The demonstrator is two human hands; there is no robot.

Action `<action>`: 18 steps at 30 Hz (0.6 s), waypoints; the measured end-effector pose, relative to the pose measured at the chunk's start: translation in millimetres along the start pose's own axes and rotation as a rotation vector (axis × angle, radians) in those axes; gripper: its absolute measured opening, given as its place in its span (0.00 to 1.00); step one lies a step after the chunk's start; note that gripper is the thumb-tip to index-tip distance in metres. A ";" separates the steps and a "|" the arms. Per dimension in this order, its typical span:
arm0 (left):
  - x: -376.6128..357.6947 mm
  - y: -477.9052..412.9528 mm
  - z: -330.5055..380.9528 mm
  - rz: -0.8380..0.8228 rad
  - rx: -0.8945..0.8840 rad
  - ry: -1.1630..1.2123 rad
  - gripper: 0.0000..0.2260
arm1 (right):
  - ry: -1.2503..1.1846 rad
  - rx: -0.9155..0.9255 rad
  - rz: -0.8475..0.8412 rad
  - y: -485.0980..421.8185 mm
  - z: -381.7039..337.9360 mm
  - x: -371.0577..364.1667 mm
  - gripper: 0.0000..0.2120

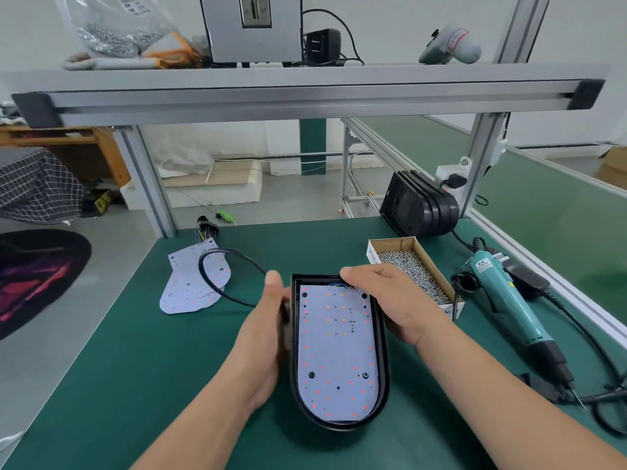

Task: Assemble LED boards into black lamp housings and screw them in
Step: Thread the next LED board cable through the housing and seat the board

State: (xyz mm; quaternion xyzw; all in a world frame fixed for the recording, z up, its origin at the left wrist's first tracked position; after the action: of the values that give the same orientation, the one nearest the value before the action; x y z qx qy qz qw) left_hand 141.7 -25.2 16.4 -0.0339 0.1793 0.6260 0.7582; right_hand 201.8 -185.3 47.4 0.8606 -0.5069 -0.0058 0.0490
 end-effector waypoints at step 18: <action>28.2 -6.2 24.6 0.124 -0.018 -1.668 0.22 | 1.118 0.126 0.182 9.9 -26.8 -10.1 0.17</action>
State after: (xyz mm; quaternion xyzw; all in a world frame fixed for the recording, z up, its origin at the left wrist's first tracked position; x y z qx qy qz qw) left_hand 157.5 6.7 29.4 0.4443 -0.4441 0.4879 0.6060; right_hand 189.9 -179.1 74.6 0.6871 -0.4753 0.4849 0.2585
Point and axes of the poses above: each hand's wrist, its own y-axis away from the middle knuckle, its own x-axis out of the back of the hand, z = x × y, the point moved 10 cm from there along -y, towards the middle knuckle, and after that the axes turned 9 degrees about -z, right-handed, at the moved point
